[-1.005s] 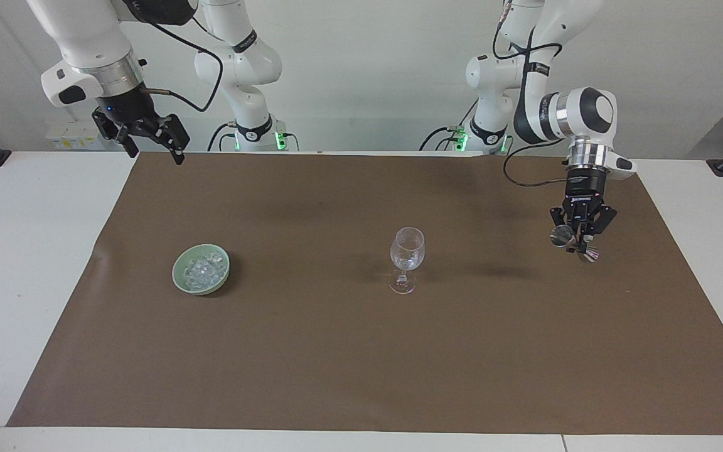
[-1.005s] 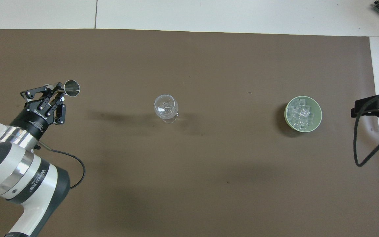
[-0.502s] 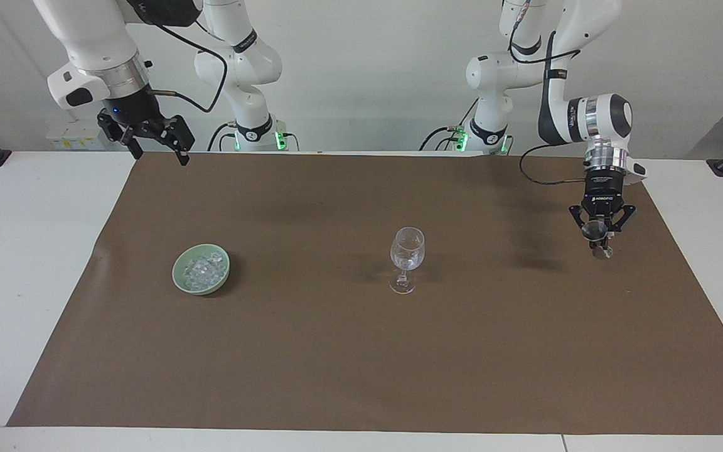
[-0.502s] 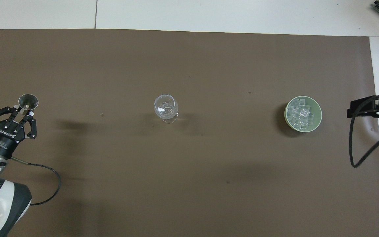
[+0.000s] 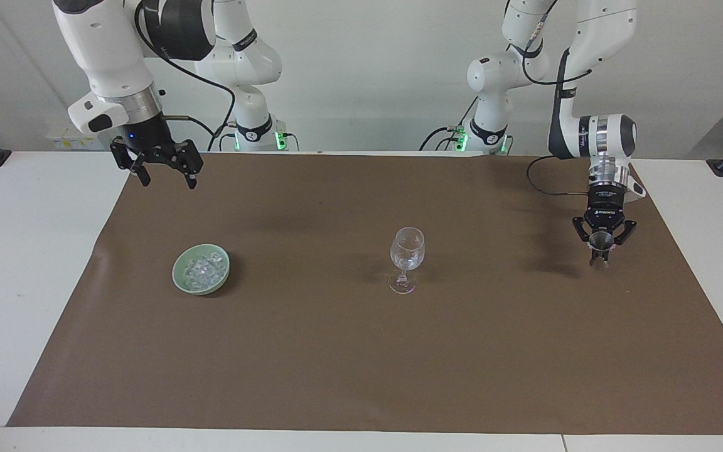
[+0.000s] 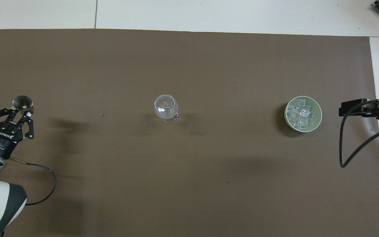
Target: Pour wine and add ice with both arms
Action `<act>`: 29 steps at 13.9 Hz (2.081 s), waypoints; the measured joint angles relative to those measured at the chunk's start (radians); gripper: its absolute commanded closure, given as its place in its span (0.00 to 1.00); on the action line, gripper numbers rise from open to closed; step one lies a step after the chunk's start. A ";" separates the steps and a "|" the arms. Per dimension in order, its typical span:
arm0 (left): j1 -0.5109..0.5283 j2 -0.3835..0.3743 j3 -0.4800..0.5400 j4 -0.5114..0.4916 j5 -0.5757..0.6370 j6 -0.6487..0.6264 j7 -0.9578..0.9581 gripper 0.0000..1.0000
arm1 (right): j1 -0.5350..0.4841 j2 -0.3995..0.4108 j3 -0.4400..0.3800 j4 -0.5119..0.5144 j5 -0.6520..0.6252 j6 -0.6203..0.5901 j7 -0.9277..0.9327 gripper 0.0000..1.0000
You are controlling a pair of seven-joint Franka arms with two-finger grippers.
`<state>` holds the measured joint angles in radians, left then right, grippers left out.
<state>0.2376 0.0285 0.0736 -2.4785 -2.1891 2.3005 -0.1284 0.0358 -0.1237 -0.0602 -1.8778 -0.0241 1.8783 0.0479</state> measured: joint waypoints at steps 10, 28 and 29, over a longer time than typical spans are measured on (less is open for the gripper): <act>0.001 0.173 -0.016 0.165 0.000 -0.006 -0.088 1.00 | -0.001 0.108 -0.002 -0.103 0.000 0.199 -0.226 0.00; 0.005 0.302 -0.016 0.268 -0.001 -0.018 -0.217 1.00 | -0.005 0.293 -0.024 -0.250 0.000 0.509 -0.327 0.33; 0.006 0.303 -0.016 0.268 -0.001 -0.019 -0.218 1.00 | -0.005 0.295 -0.027 -0.251 0.000 0.516 -0.327 0.37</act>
<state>0.2433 0.3315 0.0573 -2.2101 -2.1905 2.2817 -0.3466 0.0309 0.1718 -0.0875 -2.1293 -0.0242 2.3945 -0.2790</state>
